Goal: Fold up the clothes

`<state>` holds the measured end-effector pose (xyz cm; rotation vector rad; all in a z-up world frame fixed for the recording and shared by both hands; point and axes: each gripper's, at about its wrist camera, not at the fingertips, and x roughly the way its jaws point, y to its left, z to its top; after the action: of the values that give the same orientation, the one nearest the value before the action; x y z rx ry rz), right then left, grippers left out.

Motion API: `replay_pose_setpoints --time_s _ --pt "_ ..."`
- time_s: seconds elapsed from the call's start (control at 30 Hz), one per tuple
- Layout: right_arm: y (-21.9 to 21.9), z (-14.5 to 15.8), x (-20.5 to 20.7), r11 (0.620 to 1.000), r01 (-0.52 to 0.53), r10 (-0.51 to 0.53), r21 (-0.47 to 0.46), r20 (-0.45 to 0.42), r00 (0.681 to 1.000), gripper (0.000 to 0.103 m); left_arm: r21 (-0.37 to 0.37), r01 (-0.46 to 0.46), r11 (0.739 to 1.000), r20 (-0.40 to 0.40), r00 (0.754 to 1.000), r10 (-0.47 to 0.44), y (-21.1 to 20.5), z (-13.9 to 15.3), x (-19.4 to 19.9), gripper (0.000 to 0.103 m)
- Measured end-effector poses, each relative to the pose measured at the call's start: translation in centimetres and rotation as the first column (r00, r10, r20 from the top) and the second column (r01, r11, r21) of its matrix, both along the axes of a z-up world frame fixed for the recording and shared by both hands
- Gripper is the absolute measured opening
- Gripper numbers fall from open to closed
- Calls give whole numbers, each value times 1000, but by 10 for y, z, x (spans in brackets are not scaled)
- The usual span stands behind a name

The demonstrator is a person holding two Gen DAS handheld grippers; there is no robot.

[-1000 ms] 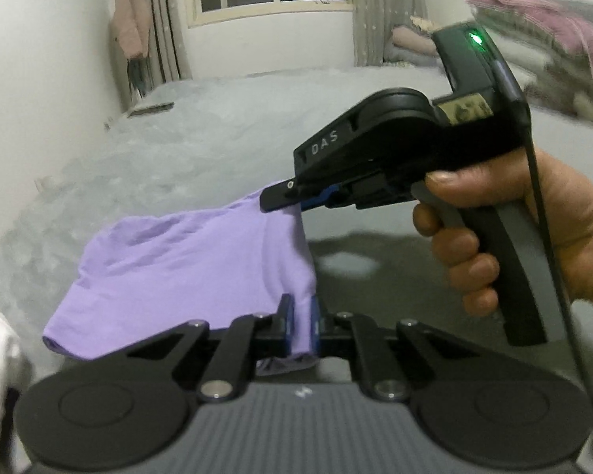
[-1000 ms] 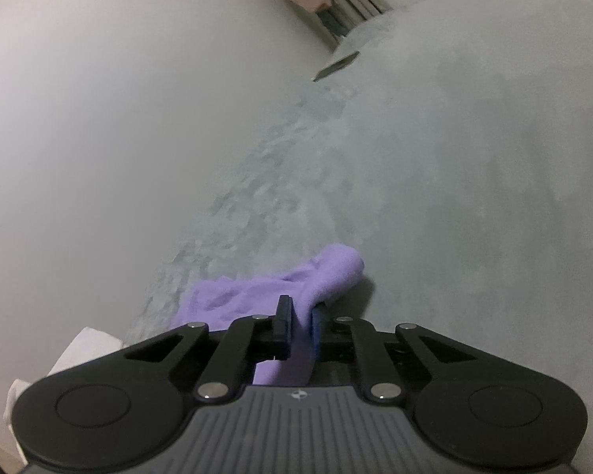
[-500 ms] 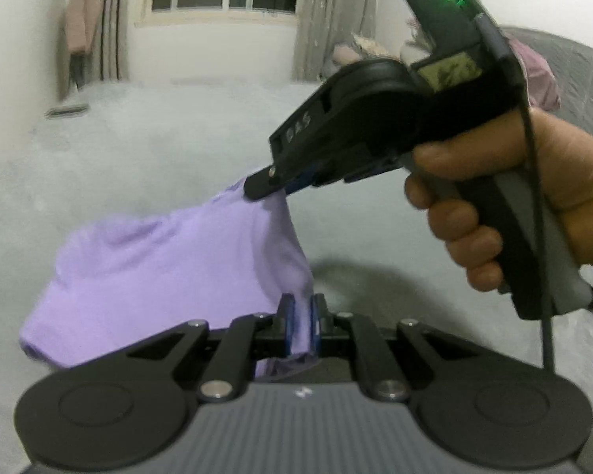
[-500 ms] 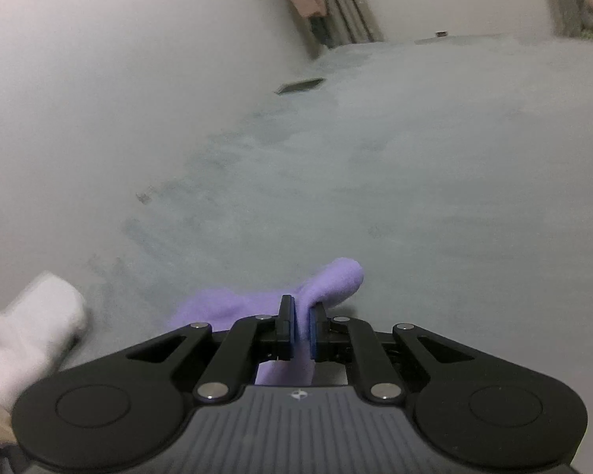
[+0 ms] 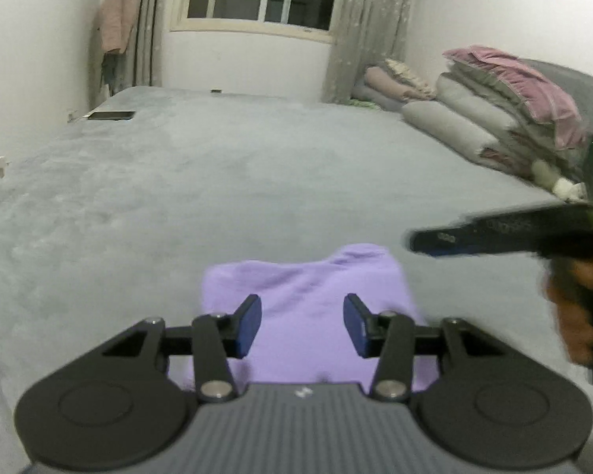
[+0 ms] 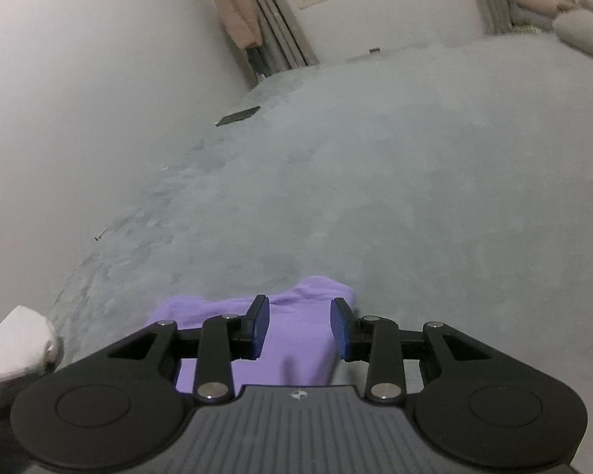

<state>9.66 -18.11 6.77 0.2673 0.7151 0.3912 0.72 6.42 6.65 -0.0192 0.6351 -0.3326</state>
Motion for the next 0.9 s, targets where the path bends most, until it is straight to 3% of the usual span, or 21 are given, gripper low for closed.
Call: replay_pose_setpoints --time_s 0.1,0.2,0.33,0.43,0.6,0.9 --pt "13 0 -20 998 -49 49 -33 7 999 33 64 -38 997 -2 999 38 12 -15 23 30" --pt "30 -11 -31 990 -80 81 -117 -4 997 21 62 -70 996 -42 996 72 20 -32 34 20" --pt "41 -29 -33 971 -106 97 -214 -49 994 17 66 -92 994 -45 994 95 26 -43 38 19" --pt "48 -42 -33 955 -121 108 -271 -63 992 16 11 -111 994 -79 991 112 32 -45 41 19" --pt "59 -42 -40 939 -127 119 -319 -45 992 17 14 -109 994 -79 991 110 31 -52 49 19" --pt "78 -34 -51 897 -151 156 -416 -22 988 18 -167 -157 973 -194 973 123 56 -54 62 19"
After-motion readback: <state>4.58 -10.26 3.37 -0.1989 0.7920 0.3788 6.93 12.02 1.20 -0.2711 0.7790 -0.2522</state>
